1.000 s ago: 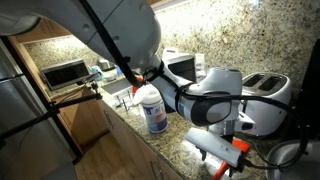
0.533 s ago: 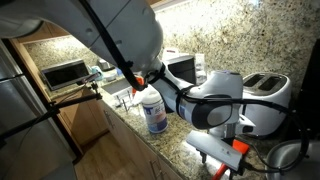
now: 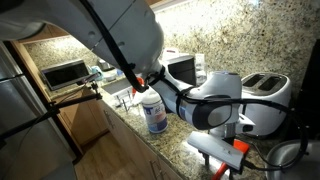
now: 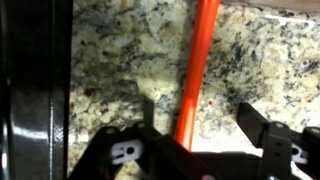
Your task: Pick up the orange spoon and place it on the pan
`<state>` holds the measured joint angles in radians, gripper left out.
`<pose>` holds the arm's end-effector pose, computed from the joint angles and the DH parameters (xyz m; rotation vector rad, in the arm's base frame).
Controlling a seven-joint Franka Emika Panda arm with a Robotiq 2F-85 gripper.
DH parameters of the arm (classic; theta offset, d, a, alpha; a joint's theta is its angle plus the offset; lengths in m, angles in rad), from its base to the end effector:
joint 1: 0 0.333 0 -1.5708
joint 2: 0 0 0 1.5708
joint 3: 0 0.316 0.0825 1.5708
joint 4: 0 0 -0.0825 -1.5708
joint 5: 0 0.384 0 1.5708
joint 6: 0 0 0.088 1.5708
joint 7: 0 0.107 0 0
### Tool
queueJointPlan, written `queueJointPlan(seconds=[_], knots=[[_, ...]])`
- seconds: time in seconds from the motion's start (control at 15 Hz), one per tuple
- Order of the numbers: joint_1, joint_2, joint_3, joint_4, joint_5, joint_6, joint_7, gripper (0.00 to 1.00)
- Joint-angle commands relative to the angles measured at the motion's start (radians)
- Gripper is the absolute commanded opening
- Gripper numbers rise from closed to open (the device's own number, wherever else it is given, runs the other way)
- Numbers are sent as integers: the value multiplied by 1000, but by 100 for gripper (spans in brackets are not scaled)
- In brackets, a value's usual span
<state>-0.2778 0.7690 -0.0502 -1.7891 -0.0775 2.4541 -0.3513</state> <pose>0.6026 -0.2037 0.1127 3.0895 0.1516 -0.1937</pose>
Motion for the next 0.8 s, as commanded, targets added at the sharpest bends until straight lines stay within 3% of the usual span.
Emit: queueJointPlan(seconds=[0.0, 0.47, 0.73], knots=[[18, 9, -16, 15, -21, 3, 11, 53], [21, -3, -6, 18, -13, -18, -4, 1], [18, -30, 0, -1, -4, -21, -6, 4]])
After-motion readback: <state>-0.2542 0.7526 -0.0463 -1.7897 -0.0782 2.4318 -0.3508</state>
